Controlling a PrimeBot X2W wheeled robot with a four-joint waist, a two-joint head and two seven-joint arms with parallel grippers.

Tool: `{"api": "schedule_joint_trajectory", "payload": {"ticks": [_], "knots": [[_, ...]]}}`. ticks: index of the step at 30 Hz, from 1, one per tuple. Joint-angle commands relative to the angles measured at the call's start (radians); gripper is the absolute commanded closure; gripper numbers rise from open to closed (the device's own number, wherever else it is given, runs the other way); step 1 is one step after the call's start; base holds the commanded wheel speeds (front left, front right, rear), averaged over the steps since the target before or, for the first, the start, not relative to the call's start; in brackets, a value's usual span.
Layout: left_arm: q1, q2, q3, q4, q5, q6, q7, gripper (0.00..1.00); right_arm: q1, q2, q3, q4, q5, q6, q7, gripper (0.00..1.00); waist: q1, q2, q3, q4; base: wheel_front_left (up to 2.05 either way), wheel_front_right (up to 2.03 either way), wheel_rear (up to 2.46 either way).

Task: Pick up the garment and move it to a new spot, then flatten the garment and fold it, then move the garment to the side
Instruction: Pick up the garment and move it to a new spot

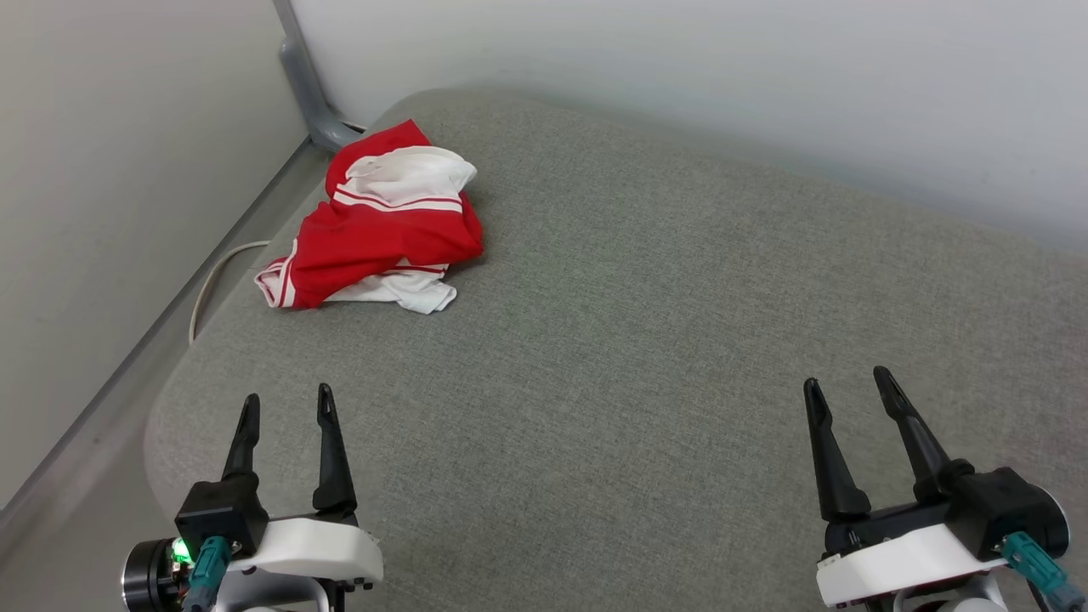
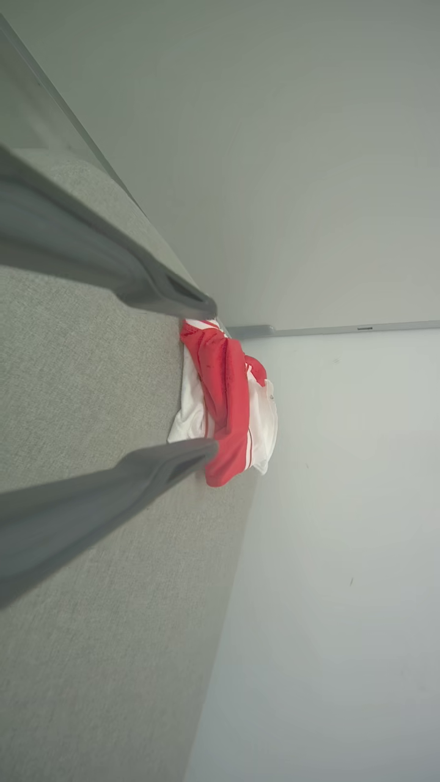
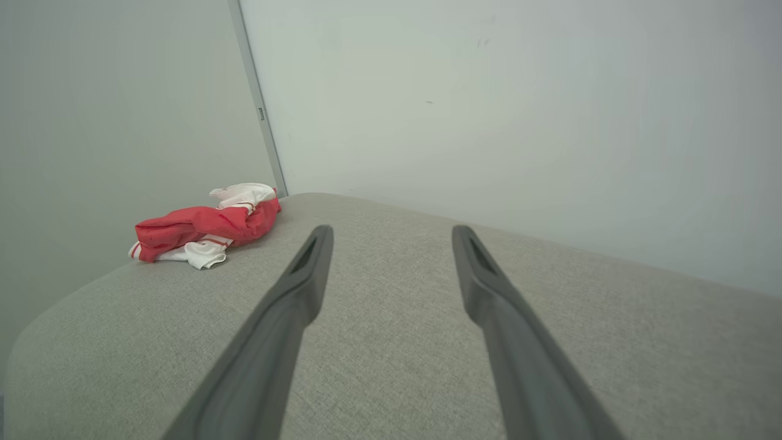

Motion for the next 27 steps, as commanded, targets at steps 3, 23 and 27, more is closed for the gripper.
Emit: {"api": "schedule_joint_trajectory", "payload": {"ticks": [3,23,27], "knots": [[0.009,-0.001,0.004,0.002,-0.013,0.005,-0.003,0.0,-0.015,0.002,0.004,-0.002,-0.007,-0.001,-0.002,0.0,-0.0001,0.0,0.003,0.008,0.0,0.0,0.0],[-0.291,0.007,0.194,0.036,-0.043,-0.13,-0.003,0.0,-0.085,-0.001,0.013,-0.037,-0.077,-0.001,-0.002,0.0,-0.0001,0.0,0.137,-0.047,0.0,0.0,0.0],[-0.414,0.043,0.259,0.061,-0.022,-0.179,-0.003,0.0,-0.119,-0.017,0.011,-0.062,-0.091,-0.001,-0.002,0.0,-0.0001,0.0,0.208,-0.075,0.0,0.0,0.0]]}}
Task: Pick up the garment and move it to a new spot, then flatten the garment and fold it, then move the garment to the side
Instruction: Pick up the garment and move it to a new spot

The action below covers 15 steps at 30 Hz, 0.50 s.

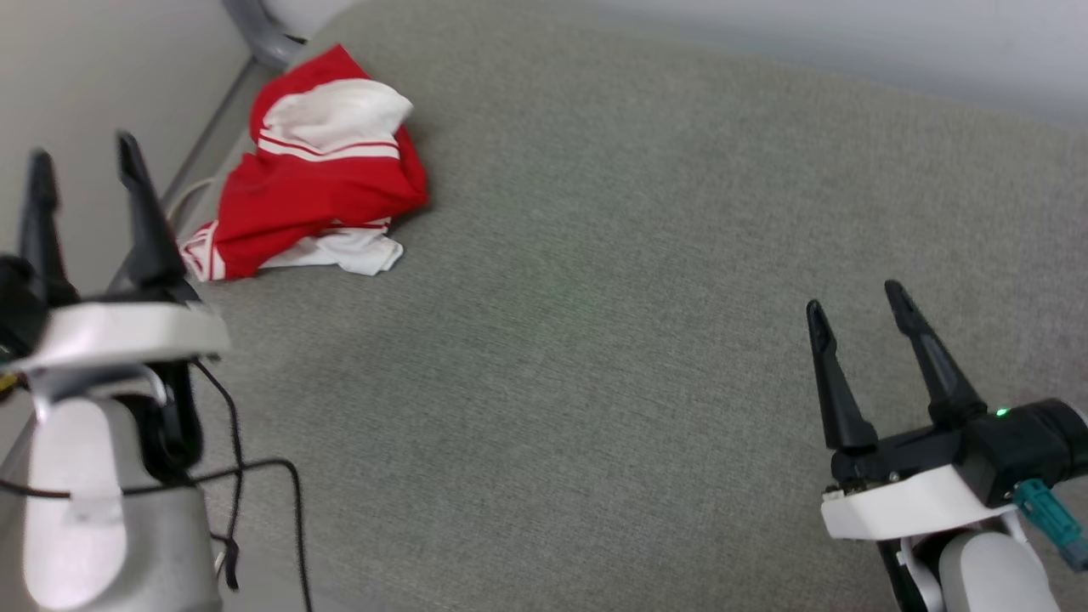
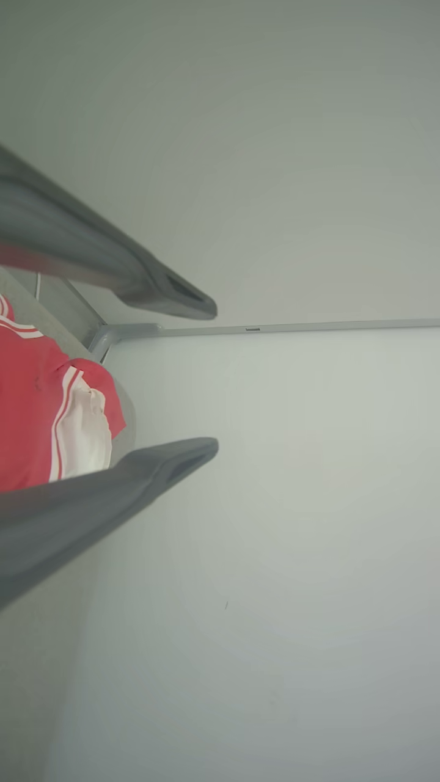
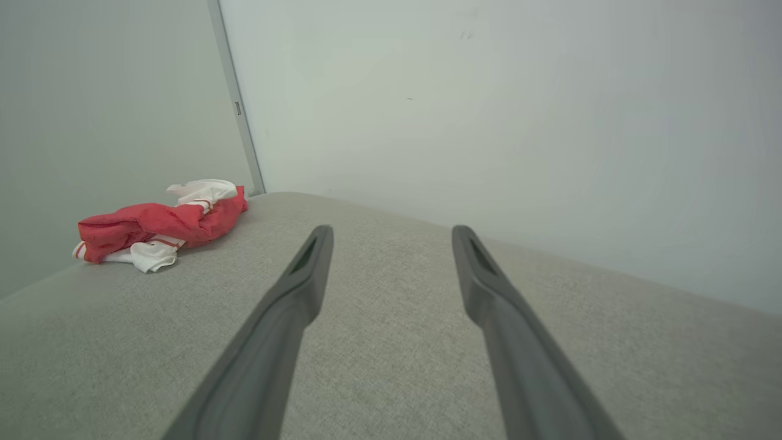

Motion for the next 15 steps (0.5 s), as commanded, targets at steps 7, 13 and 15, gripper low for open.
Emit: {"api": "schedule_joint_trajectory", "payload": {"ticks": [7,13,15], "knots": [[-0.191,0.083,0.037,0.054,0.045,-0.041,-0.002,0.0,-0.067,-0.03,-0.006,-0.052,-0.016,-0.001,-0.002,0.0,-0.0001,0.0,0.138,-0.075,0.0,0.0,0.0],[-0.336,0.178,0.027,0.222,0.017,-0.062,0.008,0.0,-0.09,-0.039,-0.016,-0.095,-0.028,-0.001,-0.002,0.0,-0.0001,0.0,0.188,-0.108,0.0,0.0,0.0],[-0.378,0.205,0.009,0.29,-0.02,-0.069,0.054,0.0,-0.094,-0.039,-0.02,-0.107,-0.031,-0.001,-0.002,0.0,-0.0001,0.0,0.201,-0.118,0.0,0.0,0.0]]}}
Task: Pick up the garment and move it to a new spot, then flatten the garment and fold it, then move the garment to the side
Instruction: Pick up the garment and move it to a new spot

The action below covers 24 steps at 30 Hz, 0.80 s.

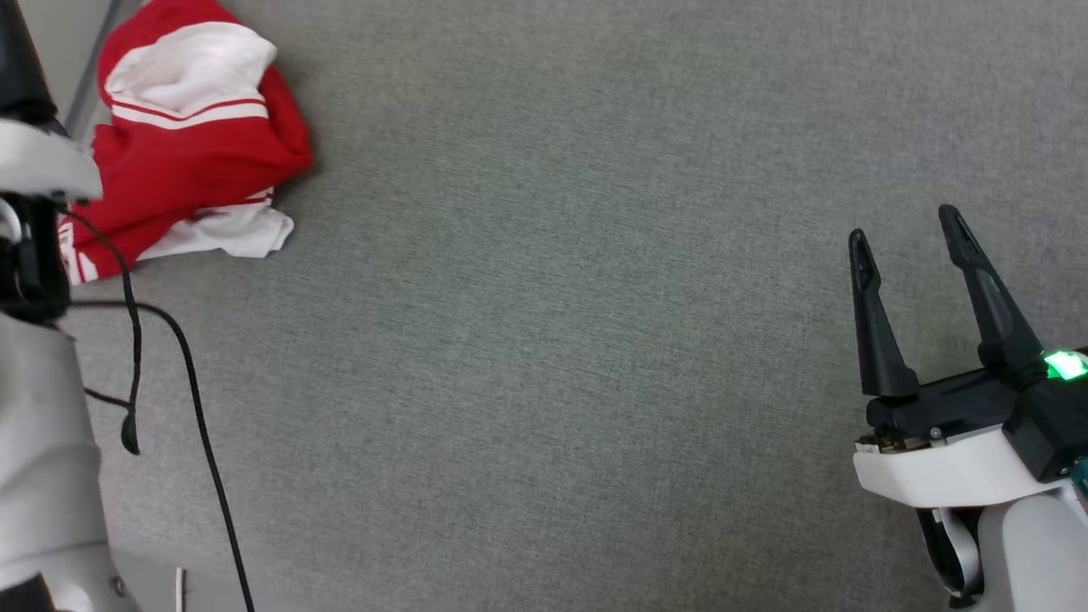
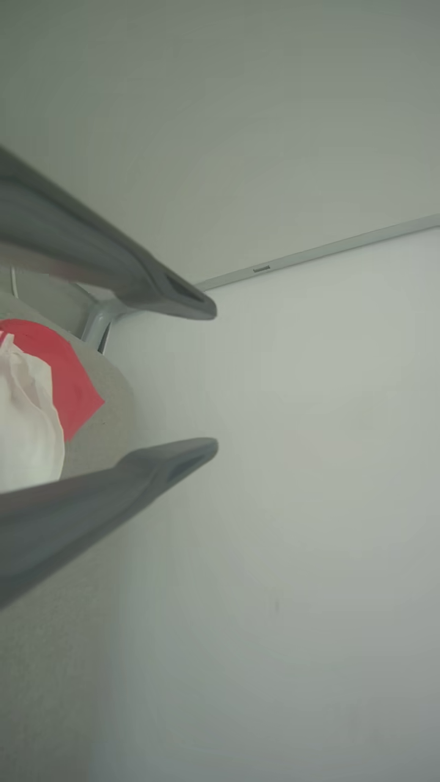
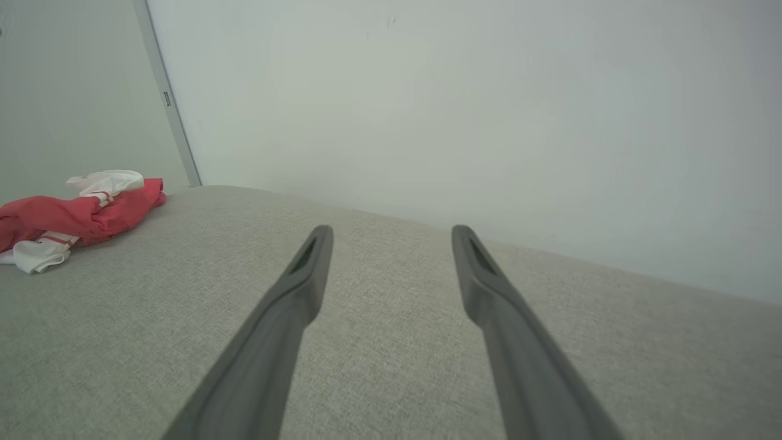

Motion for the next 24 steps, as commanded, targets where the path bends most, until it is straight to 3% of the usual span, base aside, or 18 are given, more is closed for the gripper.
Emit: {"api": "schedule_joint_trajectory", "payload": {"ticks": [1,11,19,24], "knots": [[-0.038,0.012,-0.01,0.035,-0.043,-0.005,0.032,0.0,-0.012,-0.006,-0.004,-0.011,-0.007,-0.001,-0.002,0.0,-0.0002,0.0,0.022,-0.019,0.0,0.0,0.0],[-0.153,0.177,-0.266,0.195,-0.378,-0.007,0.528,0.0,-0.019,-0.014,-0.022,-0.037,-0.013,-0.001,-0.002,0.0,-0.0002,0.0,0.066,-0.045,0.0,0.0,0.0],[-0.124,0.26,-0.425,0.273,-0.54,-0.007,0.869,0.0,-0.026,-0.019,-0.019,-0.045,-0.013,-0.001,-0.002,0.0,-0.0002,0.0,0.104,-0.069,0.0,0.0,0.0],[-0.104,0.247,-0.47,0.349,-0.592,-0.007,0.923,0.0,-0.03,-0.023,-0.028,-0.052,-0.008,-0.001,-0.002,0.0,-0.0002,0.0,0.123,-0.073,0.0,0.0,0.0]]}}
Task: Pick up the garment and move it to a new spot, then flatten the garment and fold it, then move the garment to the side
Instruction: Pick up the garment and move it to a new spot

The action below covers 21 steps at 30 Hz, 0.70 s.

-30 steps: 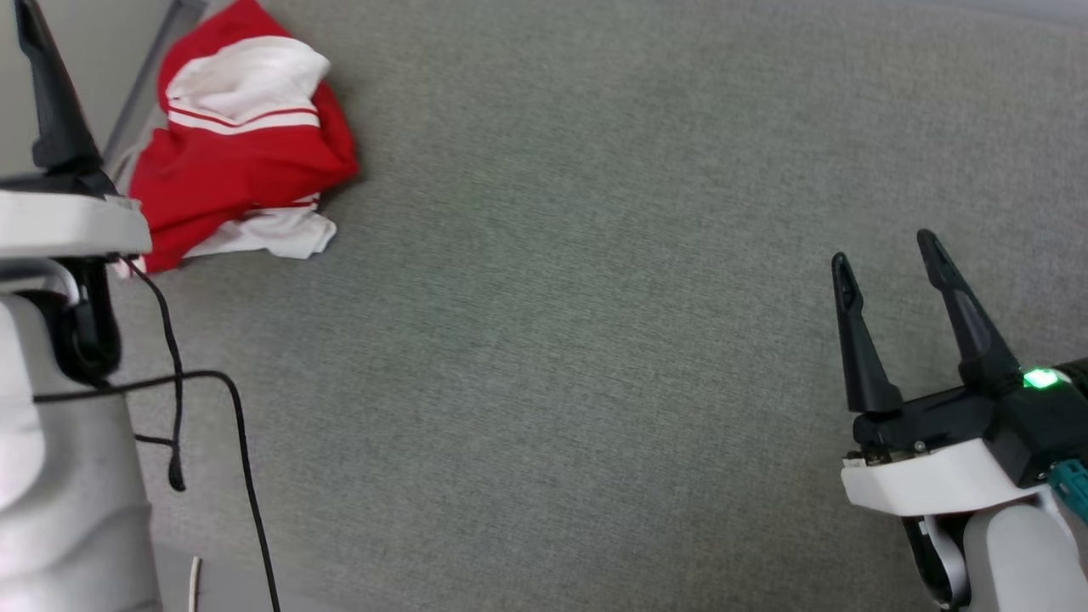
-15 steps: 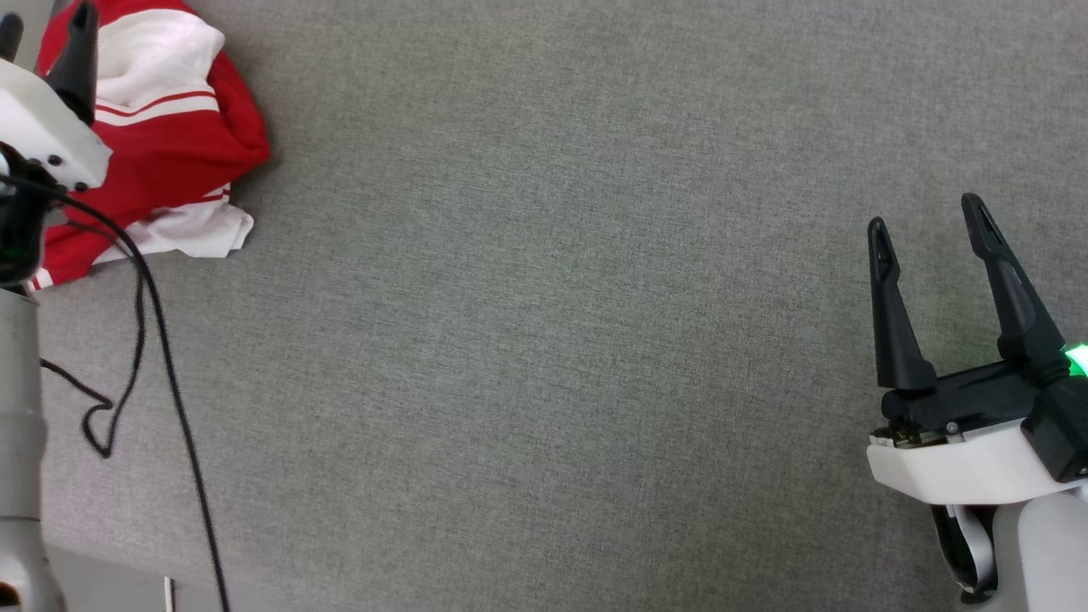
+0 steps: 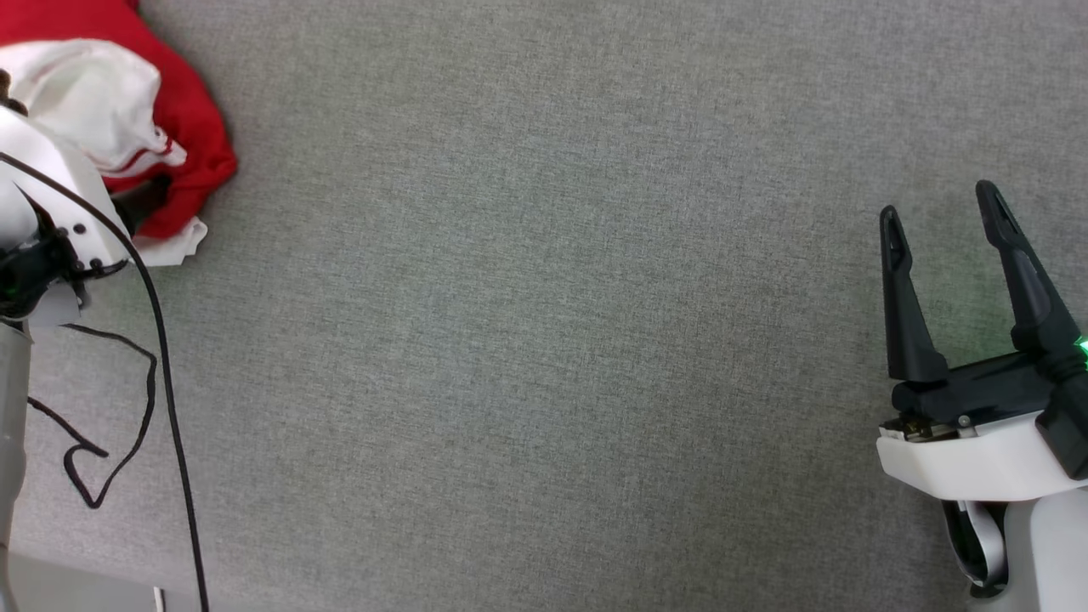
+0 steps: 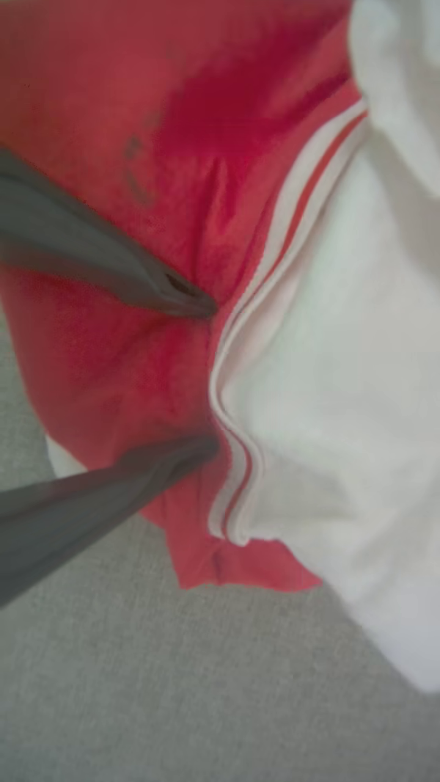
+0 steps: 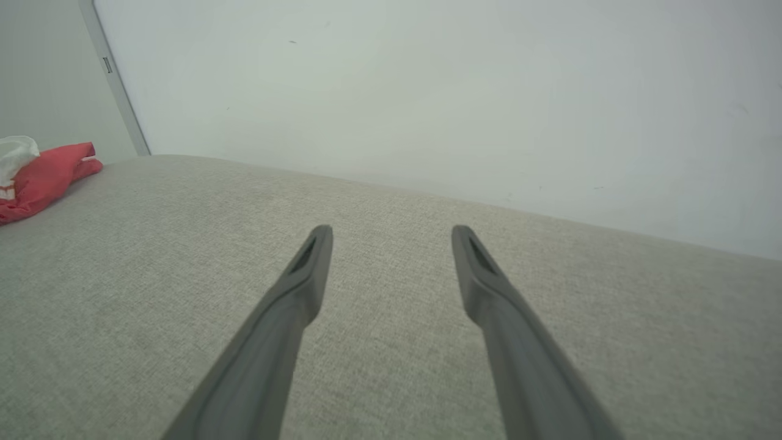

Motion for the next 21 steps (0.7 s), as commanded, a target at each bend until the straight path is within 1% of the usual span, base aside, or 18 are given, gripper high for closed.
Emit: {"api": "schedule_joint_trajectory", "payload": {"ticks": [1,4,5,6,7,10,13,21], "knots": [[0.03,-0.018,-0.03,0.04,-0.003,0.0,0.018,0.0,-0.016,-0.008,-0.001,-0.008,0.001,-0.001,-0.002,0.0,-0.0001,0.0,0.009,-0.001,0.0,0.0,0.0],[0.037,-0.041,-0.073,0.083,-0.016,0.0,0.031,0.0,-0.021,-0.01,0.001,-0.01,0.0,-0.001,-0.002,0.0,-0.0001,0.0,0.015,0.0,0.0,0.0,0.0],[0.036,-0.044,-0.085,0.089,-0.022,0.0,0.027,0.13,-0.022,-0.012,0.003,-0.009,-0.001,-0.001,-0.002,0.0,-0.0001,0.0,0.015,0.0,0.0,0.0,0.0],[0.034,-0.043,-0.095,0.091,-0.026,0.0,0.019,0.82,-0.022,-0.012,0.004,-0.007,-0.001,-0.001,-0.002,0.0,-0.0001,0.0,0.013,0.0,0.0,0.0,0.0],[0.029,-0.037,-0.102,0.092,-0.034,0.0,0.009,1.0,-0.021,-0.012,0.006,-0.005,-0.001,-0.001,-0.002,0.0,-0.0001,0.0,0.01,0.0,0.0,0.0,0.0],[0.0,-0.003,-0.117,0.081,-0.04,0.0,-0.042,1.0,-0.018,-0.008,0.01,0.0,0.003,-0.001,-0.002,0.0,-0.0001,0.0,-0.012,0.0,0.0,0.0,0.0],[-0.035,0.039,-0.129,0.045,-0.045,0.0,-0.135,1.0,-0.006,0.001,0.007,0.005,0.008,-0.001,-0.002,0.0,-0.0001,0.0,-0.042,0.003,0.0,0.0,0.0],[-0.1,0.118,-0.255,-0.08,-0.016,0.0,-0.338,1.0,0.021,0.029,0.003,0.029,0.037,-0.001,-0.002,0.0,-0.0001,0.0,-0.139,0.015,0.0,0.0,0.0]]}}
